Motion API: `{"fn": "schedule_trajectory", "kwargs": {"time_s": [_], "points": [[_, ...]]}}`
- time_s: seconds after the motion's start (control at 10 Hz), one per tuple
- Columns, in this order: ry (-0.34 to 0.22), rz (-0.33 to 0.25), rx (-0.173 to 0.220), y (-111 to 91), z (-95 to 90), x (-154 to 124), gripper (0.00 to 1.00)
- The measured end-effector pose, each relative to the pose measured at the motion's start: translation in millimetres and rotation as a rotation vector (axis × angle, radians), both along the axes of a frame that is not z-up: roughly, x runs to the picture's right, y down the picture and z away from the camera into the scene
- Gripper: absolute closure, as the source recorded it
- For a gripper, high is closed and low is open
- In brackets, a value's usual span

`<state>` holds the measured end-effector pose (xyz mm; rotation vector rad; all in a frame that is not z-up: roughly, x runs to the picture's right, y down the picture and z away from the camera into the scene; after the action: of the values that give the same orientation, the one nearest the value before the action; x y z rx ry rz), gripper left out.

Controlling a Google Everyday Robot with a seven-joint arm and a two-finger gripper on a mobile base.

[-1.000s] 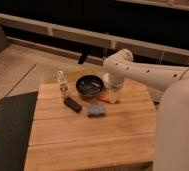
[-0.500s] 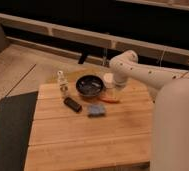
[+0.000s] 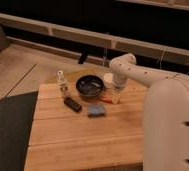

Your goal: Place the pepper on the white sponge

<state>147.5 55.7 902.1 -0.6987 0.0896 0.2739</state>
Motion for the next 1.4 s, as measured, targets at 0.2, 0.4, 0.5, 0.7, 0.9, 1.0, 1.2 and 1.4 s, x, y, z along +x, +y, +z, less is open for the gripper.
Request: {"fn": "schedule_trajectory", "kwargs": {"time_s": [0.2,0.4,0.5,0.7,0.9,1.0,1.2,1.4], "points": [[-0.013,-0.012,-0.039,7,11.1,-5,0.35],[-0.016,-0.017,-0.051,9,14.2,-7,0.35],[-0.014,-0.015,-0.050,9,13.9,-4,0.35],[-0.021,-0.025,-0.045,9,14.6,-7,0.35],[-0.039,-0.081,-0.014,8,19.0,-12,0.35],[-0.046,-0.100,0.000,7,20.1,-13,0.35],[-0.063,-0.131,0.012,10,20.5,-17,0.35],[-0.079,-0.149,0.015,13,23.4,-19,0.35]]}}
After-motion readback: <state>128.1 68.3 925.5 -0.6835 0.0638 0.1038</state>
